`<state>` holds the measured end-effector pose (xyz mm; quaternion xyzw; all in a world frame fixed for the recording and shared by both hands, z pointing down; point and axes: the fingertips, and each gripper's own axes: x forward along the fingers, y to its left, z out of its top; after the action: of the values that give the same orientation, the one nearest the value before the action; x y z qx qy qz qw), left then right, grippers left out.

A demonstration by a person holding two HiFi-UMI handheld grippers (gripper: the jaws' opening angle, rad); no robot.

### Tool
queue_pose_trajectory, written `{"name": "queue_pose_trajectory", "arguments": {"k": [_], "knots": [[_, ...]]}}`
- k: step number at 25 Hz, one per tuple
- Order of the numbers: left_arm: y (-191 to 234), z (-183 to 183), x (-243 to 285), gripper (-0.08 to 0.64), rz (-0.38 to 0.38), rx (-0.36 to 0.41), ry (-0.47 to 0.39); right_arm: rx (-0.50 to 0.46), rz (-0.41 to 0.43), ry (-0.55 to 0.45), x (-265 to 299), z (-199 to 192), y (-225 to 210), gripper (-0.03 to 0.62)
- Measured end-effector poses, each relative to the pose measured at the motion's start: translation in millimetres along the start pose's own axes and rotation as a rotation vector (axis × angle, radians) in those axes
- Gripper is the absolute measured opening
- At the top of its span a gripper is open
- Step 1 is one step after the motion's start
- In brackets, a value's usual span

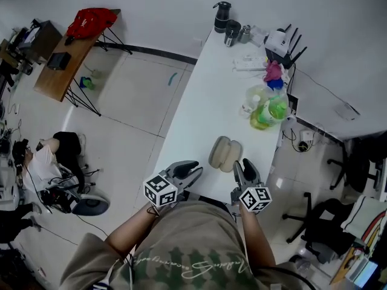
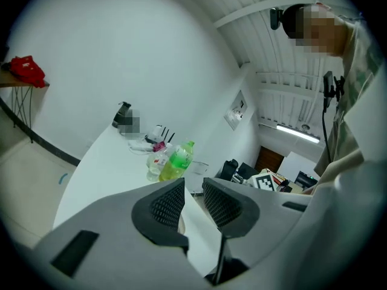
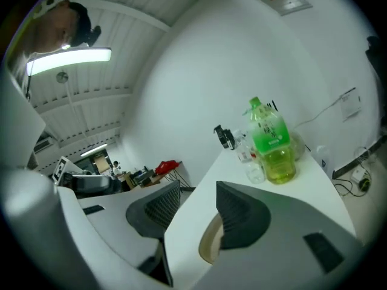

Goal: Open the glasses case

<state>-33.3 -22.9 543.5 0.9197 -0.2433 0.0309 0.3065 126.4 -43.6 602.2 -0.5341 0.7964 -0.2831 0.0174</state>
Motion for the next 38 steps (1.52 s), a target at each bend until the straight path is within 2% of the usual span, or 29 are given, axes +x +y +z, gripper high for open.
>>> {"name": "queue_pose_trajectory", "arguments": {"k": [3, 5, 6, 8, 11, 16, 18, 19, 21, 25, 30, 34, 38], "knots": [[-4.9, 14.4, 3.8, 0.106, -0.058, 0.013, -0.034, -0.004, 0.015, -0.075, -16.2, 23.3, 35.4, 0.17], [-5.5, 18.6, 6.6, 0.101, -0.066, 0.035, -0.031, -0.001, 0.006, -0.102, -24.6, 32.0, 49.9, 0.17], [-4.7, 18.4, 7.7, 0.018, -0.059, 0.049, -0.024, 0.0, -0.001, -0.113, -29.0, 34.1, 54.7, 0.17], [-3.1, 17.5, 7.9, 0.006, -0.057, 0.065, -0.017, 0.005, -0.019, -0.136, -36.6, 35.3, 62.7, 0.17], [-1.4, 17.7, 3.4, 0.006, -0.094, 0.045, -0.028, -0.03, -0.049, -0.167, -44.4, 35.3, 78.1, 0.17], [-4.3, 12.3, -2.1, 0.006, -0.133, 0.01, -0.043, -0.11, -0.163, -0.127, -63.2, 23.7, 87.2, 0.165], [-4.8, 10.1, -4.1, 0.006, -0.136, 0.022, -0.041, -0.111, -0.176, -0.121, -68.8, 18.8, 91.1, 0.067], [-6.2, 9.2, -5.4, 0.006, -0.135, 0.028, -0.041, -0.114, -0.167, -0.122, -70.6, 17.0, 93.8, 0.052], [-10.7, 9.7, -9.1, 0.006, -0.12, 0.05, -0.054, -0.138, -0.134, -0.123, -71.7, 13.4, 99.1, 0.009], [-27.0, 10.0, -25.0, 0.006, -0.078, 0.136, -0.093, -0.188, -0.071, -0.149, -73.1, 13.6, 111.6, 0.009], [-57.8, -3.6, -61.1, 0.006, -0.021, 0.188, -0.142, -0.214, -0.007, -0.22, -100.9, 18.8, 131.8, 0.009], [-101.7, -38.0, -75.8, 0.006, 0.029, 0.198, -0.155, -0.245, -0.001, -0.226, -152.7, 2.5, 124.8, 0.009], [-156.3, -90.0, -88.5, 0.006, 0.121, 0.169, -0.144, -0.206, 0.019, -0.217, -214.2, -30.3, 121.6, 0.009]]}}
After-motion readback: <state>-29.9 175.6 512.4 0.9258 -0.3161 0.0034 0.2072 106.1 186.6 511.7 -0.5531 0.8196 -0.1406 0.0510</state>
